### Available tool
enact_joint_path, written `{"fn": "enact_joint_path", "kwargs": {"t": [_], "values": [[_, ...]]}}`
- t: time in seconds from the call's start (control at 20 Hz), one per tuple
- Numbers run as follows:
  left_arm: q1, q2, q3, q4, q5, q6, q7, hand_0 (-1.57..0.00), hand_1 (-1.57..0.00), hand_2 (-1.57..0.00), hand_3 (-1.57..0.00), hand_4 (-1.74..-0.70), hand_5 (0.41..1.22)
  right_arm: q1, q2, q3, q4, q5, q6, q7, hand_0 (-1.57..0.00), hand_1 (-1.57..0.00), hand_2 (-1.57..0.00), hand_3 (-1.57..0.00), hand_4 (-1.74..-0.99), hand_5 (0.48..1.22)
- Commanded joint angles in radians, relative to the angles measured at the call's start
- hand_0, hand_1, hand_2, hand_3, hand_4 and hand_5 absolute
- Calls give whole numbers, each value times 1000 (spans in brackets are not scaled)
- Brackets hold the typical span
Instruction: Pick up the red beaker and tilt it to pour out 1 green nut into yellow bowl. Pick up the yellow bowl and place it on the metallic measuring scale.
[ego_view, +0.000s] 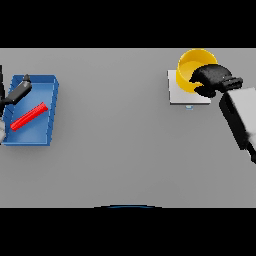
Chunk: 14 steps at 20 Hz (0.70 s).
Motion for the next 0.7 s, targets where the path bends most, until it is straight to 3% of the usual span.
{"fn": "enact_joint_path", "kwargs": {"t": [0.0,0.25,0.35,0.4,0.5,0.55,0.65], "values": [[2,-5,-4,-4,-3,3,-1,1,1,1,1,-722,678,0,8,-4,5,-4,-5,5,-1571,-1571,-1396,-1346,-1741,1221],[-4,-4,-4,10,-5,-3,-2,1,1,1,1,-723,671,-4,21,-17,55,-17,-37,-52,-1556,-1571,-1338,-1436,-1741,1221],[-3,-8,-7,11,-6,-1,-5,1,1,1,1,-722,668,-24,29,-20,80,-15,-35,-39,-1464,-1571,-1335,-1451,-1741,1221],[-11,-12,-9,21,-13,2,-5,1,1,1,1,-724,667,-22,34,-22,82,-18,-35,-36,-1448,-1501,-1382,-1390,-1734,1221],[-14,-21,-14,16,-16,6,-5,1,1,1,1,-724,671,-13,36,-25,80,-26,-31,-43,-1492,-1484,-1450,-1097,-1737,1221],[-9,-14,-13,10,-15,5,-1,1,1,1,1,-722,671,-14,35,-28,79,-26,-27,-34,-1439,-1337,-1286,-990,-1688,1221],[-7,-12,-10,6,-10,3,4,1,1,1,1,-719,668,-19,32,-22,67,-23,-13,-30,-990,-882,-921,-796,-1629,1080]]}}
